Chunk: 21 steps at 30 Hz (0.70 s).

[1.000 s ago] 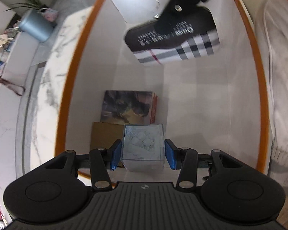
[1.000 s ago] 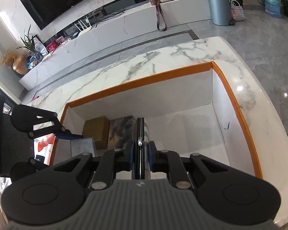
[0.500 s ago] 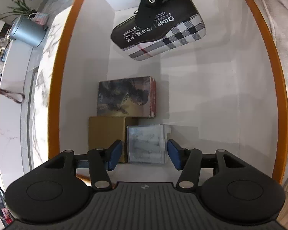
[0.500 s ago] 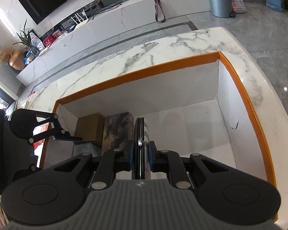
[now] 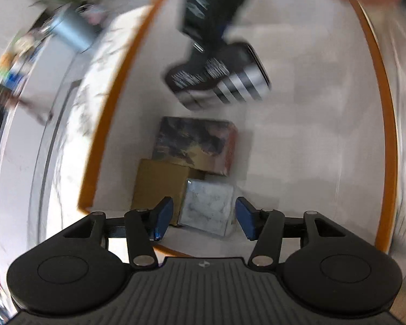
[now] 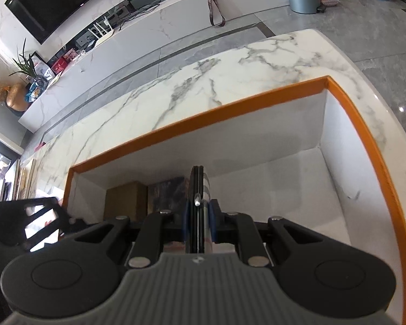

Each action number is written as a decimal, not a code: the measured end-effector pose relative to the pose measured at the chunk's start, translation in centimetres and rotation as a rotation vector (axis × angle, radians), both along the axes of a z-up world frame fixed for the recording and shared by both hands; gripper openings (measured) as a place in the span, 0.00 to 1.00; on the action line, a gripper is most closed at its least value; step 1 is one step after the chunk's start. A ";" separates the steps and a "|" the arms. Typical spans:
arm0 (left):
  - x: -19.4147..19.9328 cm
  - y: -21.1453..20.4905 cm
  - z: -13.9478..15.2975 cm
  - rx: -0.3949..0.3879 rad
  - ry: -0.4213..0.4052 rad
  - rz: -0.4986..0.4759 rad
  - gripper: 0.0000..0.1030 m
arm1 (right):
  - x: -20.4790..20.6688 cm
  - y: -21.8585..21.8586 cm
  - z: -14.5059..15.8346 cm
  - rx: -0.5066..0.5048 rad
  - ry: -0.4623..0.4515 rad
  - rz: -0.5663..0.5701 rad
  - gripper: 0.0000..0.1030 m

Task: Organize rigid objects
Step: 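Lower the acrylic cube into the box with the left tool while the right lowers the plaid case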

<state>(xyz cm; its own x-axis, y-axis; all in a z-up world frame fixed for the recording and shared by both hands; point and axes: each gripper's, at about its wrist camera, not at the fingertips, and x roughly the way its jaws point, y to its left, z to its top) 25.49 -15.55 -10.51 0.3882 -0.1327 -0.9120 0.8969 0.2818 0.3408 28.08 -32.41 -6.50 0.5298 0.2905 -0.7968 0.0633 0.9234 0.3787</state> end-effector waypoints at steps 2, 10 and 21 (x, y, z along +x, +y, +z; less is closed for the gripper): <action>0.4 0.0 1.0 -0.048 0.028 0.081 0.61 | 0.6 0.0 -0.6 0.007 0.017 -0.007 0.15; 0.9 0.2 1.5 -0.084 0.035 0.157 0.61 | 1.3 0.2 -1.8 -0.032 0.097 0.019 0.17; 1.1 0.3 1.1 -0.078 0.027 0.148 0.60 | 2.7 -0.2 -4.0 -0.167 0.184 -0.009 0.04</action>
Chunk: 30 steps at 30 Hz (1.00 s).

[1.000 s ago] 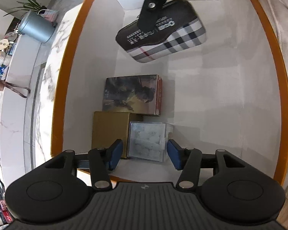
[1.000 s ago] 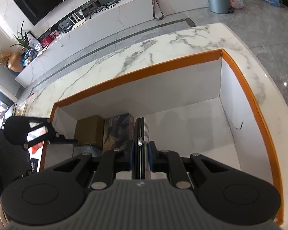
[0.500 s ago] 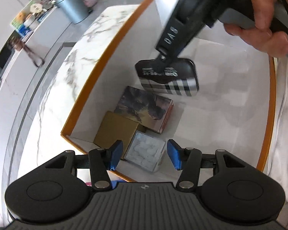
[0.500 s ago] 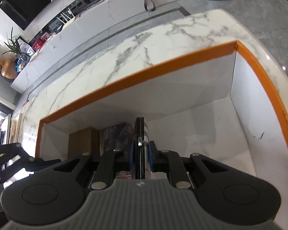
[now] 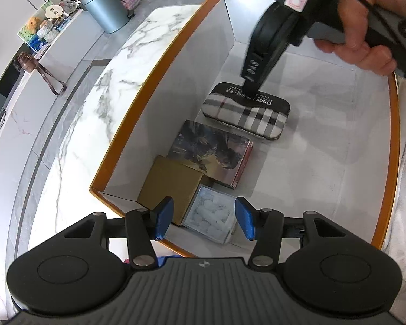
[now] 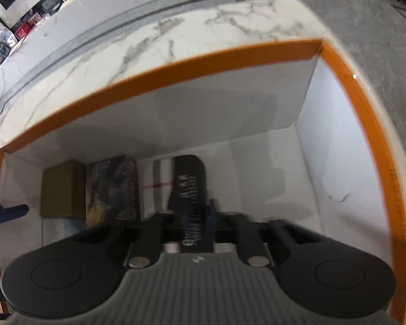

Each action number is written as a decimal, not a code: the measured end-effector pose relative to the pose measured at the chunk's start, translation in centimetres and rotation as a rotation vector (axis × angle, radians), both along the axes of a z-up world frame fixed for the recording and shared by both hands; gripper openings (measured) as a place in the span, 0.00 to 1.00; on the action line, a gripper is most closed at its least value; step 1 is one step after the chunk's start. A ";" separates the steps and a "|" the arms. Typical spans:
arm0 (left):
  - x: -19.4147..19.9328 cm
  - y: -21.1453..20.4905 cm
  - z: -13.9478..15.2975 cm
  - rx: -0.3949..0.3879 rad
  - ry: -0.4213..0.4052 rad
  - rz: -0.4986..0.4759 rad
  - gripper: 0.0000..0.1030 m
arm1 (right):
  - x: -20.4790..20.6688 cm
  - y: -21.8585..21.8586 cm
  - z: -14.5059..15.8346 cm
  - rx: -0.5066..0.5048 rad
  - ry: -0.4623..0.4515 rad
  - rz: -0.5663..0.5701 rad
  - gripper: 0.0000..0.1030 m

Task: Organize rigid objects
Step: 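Lower the acrylic cube into the box with the left tool while the right lowers the plaid case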

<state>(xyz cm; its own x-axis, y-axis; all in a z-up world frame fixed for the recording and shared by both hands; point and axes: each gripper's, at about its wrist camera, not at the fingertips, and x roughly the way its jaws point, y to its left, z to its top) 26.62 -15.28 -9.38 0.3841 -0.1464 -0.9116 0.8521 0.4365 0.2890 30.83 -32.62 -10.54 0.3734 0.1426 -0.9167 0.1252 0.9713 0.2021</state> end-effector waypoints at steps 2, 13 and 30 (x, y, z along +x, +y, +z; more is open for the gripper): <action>0.0 0.0 0.0 -0.002 0.002 0.000 0.61 | 0.3 0.3 0.1 0.002 -0.014 -0.002 0.04; -0.3 1.5 3.6 -0.154 -0.016 0.155 0.59 | -0.8 1.6 2.0 -0.031 -0.041 0.189 0.15; -0.2 6.9 4.5 -0.322 0.173 0.667 0.34 | -1.6 5.2 -0.8 -0.248 0.098 0.713 0.43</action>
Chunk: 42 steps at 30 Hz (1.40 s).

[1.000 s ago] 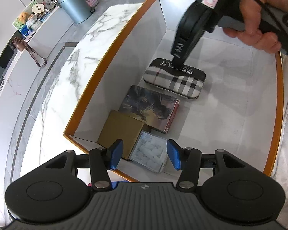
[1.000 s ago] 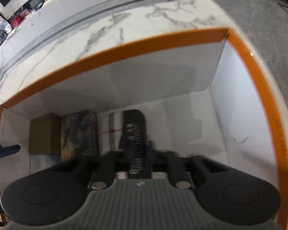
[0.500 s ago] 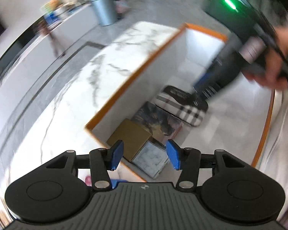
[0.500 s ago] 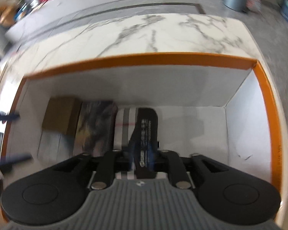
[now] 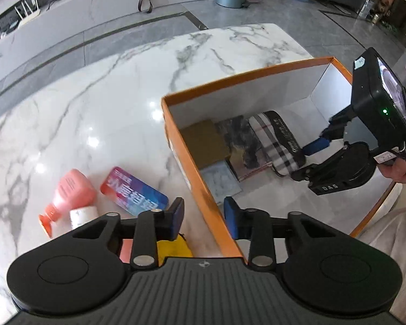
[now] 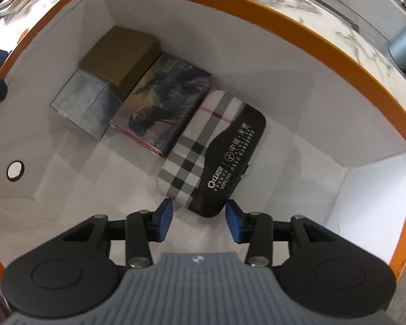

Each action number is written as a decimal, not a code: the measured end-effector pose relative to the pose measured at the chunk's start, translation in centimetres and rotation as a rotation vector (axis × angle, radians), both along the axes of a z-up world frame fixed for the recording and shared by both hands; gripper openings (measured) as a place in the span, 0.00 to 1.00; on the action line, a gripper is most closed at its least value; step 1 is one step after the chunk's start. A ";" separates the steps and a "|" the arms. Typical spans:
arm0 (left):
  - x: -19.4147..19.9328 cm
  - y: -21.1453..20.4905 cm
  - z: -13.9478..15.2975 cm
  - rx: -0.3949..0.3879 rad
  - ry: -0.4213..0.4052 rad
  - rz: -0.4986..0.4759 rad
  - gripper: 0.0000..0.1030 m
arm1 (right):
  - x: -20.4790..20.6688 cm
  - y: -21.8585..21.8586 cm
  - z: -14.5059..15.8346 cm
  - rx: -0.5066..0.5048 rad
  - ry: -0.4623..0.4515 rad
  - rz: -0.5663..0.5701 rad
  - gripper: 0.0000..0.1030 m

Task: Organize rigid objects
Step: 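Lower the acrylic cube into the box with the left tool while the right lowers the plaid case, then open both tools and withdraw them from the box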

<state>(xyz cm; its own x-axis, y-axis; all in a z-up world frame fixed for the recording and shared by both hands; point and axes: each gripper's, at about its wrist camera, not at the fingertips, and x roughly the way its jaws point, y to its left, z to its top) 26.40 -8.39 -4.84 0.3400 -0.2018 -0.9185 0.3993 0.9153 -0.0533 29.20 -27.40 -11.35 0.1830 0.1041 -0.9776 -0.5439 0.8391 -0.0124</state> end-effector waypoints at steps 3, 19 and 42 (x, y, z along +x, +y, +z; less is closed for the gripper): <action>-0.3 0.2 -0.2 -0.037 0.016 0.008 0.29 | 0.0 0.1 -0.2 -0.007 -0.029 0.039 0.41; -3.3 3.2 2.7 -0.109 -0.096 0.063 0.29 | -2.5 1.0 3.3 -0.051 -0.141 0.063 0.42; -11.7 21.2 2.7 -0.137 -0.191 0.426 0.60 | -11.1 16.8 10.6 0.437 -0.310 -0.218 0.54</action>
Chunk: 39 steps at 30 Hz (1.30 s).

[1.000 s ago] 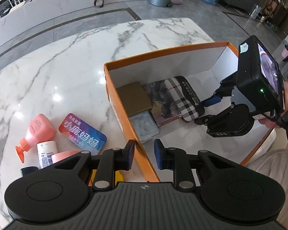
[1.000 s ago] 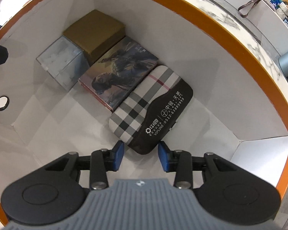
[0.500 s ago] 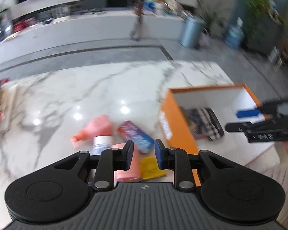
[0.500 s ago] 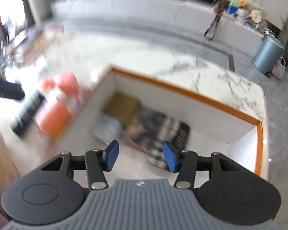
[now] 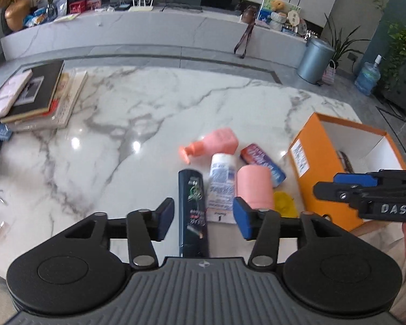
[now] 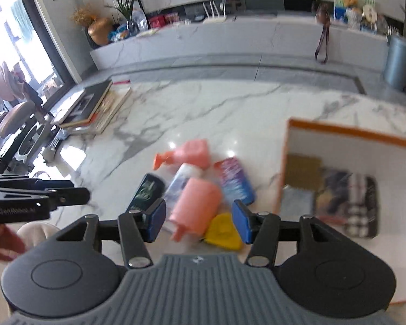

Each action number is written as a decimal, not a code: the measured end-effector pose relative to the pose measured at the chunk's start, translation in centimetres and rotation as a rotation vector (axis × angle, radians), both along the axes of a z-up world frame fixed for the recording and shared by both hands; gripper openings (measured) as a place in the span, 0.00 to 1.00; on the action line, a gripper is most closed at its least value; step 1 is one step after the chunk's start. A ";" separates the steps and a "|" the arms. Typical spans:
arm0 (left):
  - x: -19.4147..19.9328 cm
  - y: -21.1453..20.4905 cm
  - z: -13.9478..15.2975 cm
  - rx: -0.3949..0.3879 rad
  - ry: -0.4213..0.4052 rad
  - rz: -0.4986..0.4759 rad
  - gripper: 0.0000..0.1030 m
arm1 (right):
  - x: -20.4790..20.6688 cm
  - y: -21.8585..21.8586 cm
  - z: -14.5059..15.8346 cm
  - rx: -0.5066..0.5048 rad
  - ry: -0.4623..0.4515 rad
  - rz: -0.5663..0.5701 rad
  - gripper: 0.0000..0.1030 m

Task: Organize rigid objects
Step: 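Open both tools and withdraw them from the box, then move the left tool to the pink pump bottle while the right approaches the pink cylindrical bottle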

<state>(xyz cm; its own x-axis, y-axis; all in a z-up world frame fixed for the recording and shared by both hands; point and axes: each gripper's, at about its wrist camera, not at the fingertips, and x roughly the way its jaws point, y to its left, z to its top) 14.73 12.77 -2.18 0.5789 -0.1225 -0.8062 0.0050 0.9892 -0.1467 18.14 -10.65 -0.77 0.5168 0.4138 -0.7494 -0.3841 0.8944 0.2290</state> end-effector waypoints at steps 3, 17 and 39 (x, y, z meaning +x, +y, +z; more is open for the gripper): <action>0.4 0.4 -1.3 -0.016 0.007 -0.015 0.65 | 0.5 2.0 -1.8 -0.038 0.039 -0.006 0.54; 4.7 2.5 -7.1 -0.102 0.148 0.030 0.56 | 3.9 5.5 -5.6 -0.160 0.123 -0.012 0.53; 10.9 0.4 -5.5 0.092 0.013 -0.300 0.47 | 9.3 7.7 -8.8 -0.180 0.268 -0.065 0.57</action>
<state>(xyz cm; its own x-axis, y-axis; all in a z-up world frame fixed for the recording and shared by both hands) 25.63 13.12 -7.73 0.5171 -0.2126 -0.8291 0.2977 0.9529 -0.0586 27.48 -2.97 -9.55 0.3121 0.2354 -0.9204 -0.2724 0.9503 0.1507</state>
